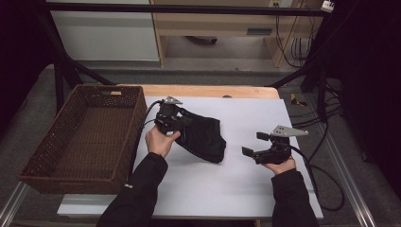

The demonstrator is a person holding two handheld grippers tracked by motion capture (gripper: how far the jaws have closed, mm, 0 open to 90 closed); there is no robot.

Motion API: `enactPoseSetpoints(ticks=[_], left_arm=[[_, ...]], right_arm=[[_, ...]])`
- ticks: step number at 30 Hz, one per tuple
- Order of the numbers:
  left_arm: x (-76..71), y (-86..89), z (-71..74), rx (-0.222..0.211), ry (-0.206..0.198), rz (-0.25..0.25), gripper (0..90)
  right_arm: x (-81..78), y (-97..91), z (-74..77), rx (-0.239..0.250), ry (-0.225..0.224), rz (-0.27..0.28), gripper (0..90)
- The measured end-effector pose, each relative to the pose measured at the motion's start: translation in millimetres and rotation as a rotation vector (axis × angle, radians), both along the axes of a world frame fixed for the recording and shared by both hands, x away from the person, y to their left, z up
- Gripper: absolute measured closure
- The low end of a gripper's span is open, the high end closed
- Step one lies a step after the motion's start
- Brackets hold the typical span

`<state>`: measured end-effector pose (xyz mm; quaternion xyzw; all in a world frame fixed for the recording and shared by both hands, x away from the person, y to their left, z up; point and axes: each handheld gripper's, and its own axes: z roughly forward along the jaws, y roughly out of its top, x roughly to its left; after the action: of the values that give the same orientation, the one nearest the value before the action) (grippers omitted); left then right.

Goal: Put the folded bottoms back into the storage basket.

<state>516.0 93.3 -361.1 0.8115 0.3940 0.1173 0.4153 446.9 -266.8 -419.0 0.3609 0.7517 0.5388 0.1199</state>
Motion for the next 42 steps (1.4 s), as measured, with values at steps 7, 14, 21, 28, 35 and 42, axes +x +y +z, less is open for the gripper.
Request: enactPoseSetpoints(ticks=[7,14,21,28,35,42], left_arm=[[-3.4,-5.6,12.3,0.013,-0.016,-0.024,81.9],[-8.4,-9.4,25.2,0.024,-0.028,-0.047,82.0],[-14.5,-10.2,38.3,0.039,-0.046,-0.062,82.0],[-19.1,-8.6,49.2,0.057,-0.057,-0.073,82.3],[-24.9,-6.6,60.7,0.064,-0.07,-0.088,82.3],[-30.8,-6.1,71.2,0.086,-0.081,-0.106,82.3]], right_arm=[[-0.3,-0.3,0.4,0.002,0.002,0.0,1.7],[-0.4,-0.4,0.5,0.002,0.0,-0.001,1.7],[-0.6,-0.3,0.7,0.005,0.0,-0.002,1.7],[-0.7,-0.1,0.7,0.005,0.0,-0.003,1.7],[-0.8,-0.4,0.9,0.006,0.0,-0.003,1.7],[-0.8,-0.4,0.9,0.004,0.0,-0.004,1.7]])
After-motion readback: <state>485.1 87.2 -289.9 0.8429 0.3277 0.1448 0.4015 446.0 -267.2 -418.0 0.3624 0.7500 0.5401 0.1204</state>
